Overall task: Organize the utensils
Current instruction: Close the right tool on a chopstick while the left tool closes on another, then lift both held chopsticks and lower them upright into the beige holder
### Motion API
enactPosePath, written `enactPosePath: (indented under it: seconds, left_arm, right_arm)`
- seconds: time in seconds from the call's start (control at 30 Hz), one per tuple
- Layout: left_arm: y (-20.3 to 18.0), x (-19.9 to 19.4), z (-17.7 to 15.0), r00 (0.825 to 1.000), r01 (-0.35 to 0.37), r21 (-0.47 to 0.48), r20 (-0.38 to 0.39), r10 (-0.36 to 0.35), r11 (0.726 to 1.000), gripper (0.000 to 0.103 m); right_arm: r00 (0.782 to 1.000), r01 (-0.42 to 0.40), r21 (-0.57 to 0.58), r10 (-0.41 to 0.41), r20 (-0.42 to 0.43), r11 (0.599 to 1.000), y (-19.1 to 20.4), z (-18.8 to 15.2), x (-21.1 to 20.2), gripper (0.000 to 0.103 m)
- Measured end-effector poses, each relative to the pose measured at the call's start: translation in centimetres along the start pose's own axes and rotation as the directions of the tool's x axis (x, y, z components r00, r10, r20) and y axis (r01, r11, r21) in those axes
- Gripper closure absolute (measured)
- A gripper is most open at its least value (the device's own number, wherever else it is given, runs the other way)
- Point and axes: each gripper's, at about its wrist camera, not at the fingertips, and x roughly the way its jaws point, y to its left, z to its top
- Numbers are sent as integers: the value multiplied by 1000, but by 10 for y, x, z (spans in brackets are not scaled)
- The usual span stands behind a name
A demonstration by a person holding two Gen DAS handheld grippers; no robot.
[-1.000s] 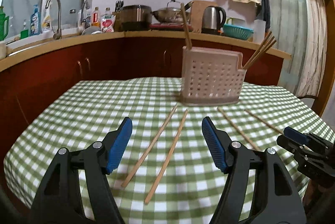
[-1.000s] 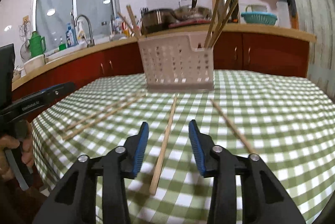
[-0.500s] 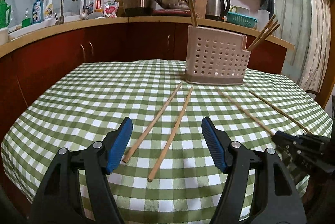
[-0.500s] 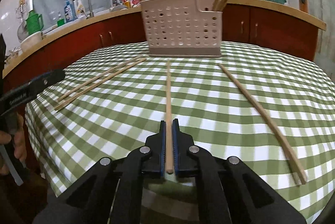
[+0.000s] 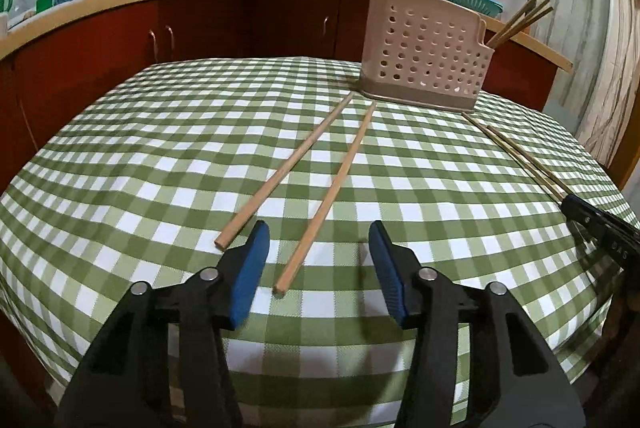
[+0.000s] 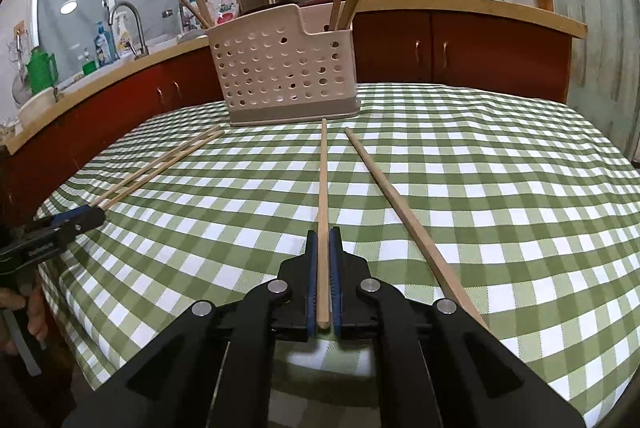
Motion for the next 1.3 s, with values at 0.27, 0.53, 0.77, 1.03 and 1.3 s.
enactPosePath:
  seconds: [0.27, 0.53, 0.77, 1.03, 1.3]
  left_arm:
    - [1, 1, -2, 1000, -7, 9, 8, 7, 1000, 82]
    - [-2, 0, -4, 1000, 5, 34, 18, -6, 999, 97]
    - [-8, -7, -3, 999, 4, 52, 38, -6, 999, 97]
    - [-20, -41, 10, 987, -24, 106, 162, 7, 994, 97]
    - [-27, -66, 31, 971, -25, 126, 238, -6, 992, 97]
  right_arm:
    - [999, -31, -13, 31, 20, 999, -2, -7, -6, 86]
    - [999, -40, -28, 40, 27, 999, 0, -15, -14, 87]
    - [999, -26, -16, 27, 39, 1000, -3, -10, -19, 96]
    - [993, -13, -54, 19, 113, 998, 4, 7, -42, 97]
    - [980, -14, -59, 25, 195, 998, 7, 31, -66, 97]
